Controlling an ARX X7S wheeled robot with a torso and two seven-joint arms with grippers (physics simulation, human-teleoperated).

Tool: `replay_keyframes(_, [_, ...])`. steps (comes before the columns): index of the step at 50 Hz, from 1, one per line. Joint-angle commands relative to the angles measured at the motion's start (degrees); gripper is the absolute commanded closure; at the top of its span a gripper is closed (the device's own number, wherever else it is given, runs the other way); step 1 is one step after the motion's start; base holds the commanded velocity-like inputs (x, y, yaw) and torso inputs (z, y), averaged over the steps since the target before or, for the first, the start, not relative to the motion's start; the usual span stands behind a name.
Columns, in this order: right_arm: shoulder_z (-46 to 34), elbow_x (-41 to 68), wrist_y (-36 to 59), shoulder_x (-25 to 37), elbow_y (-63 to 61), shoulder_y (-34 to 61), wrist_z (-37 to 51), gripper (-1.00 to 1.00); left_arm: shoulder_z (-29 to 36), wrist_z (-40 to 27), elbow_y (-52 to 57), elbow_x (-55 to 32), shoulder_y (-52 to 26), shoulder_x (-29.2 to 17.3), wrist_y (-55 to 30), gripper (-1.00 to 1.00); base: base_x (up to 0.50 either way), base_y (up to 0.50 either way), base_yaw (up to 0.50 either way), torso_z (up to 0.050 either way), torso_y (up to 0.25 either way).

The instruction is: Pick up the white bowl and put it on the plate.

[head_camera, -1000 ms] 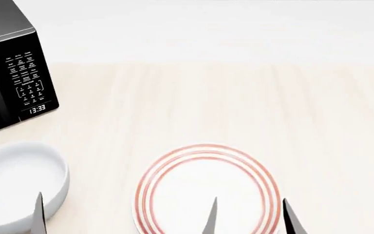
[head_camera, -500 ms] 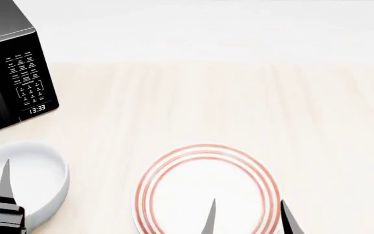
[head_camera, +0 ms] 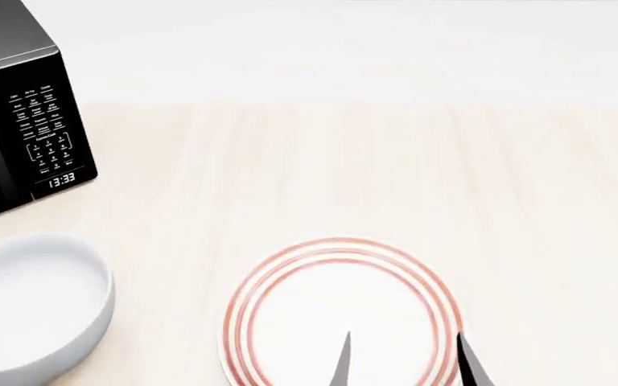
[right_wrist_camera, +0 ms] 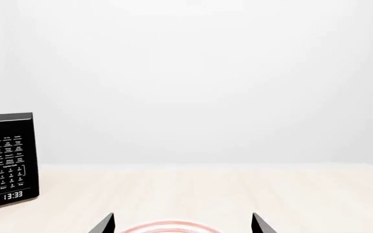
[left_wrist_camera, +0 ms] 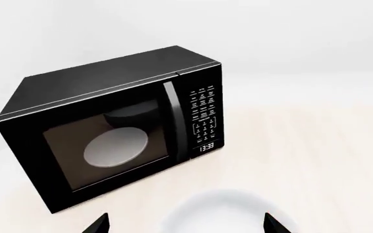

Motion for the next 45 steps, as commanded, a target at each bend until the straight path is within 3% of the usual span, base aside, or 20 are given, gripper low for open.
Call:
replay_keyframes(1, [0.86,-1.07,-0.14,-0.79,0.54,0.33,-1.11,-1.00,-5.53,3.98,-7.92,0.24,-6.23,0.69,-4.34,-1.00,0.00,0.00,0.00,0.000,0.000])
replay_keyframes(25, [-0.28,-0.72,-0.37,0.19,0.99,0.52,-0.25,-1.00,-11.95,2.12,-20.37,-1.51,-8.90,0.66,-0.54,-1.00,0.00,0.00,0.00,0.000,0.000])
replay_keyframes(45, [-1.07,0.24,-0.78,1.05,1.33,0.90,0.61,-1.00,-13.61,0.57,-24.09,-2.43,-8.59,0.61,1.81,-1.00,0.00,0.00,0.00,0.000,0.000])
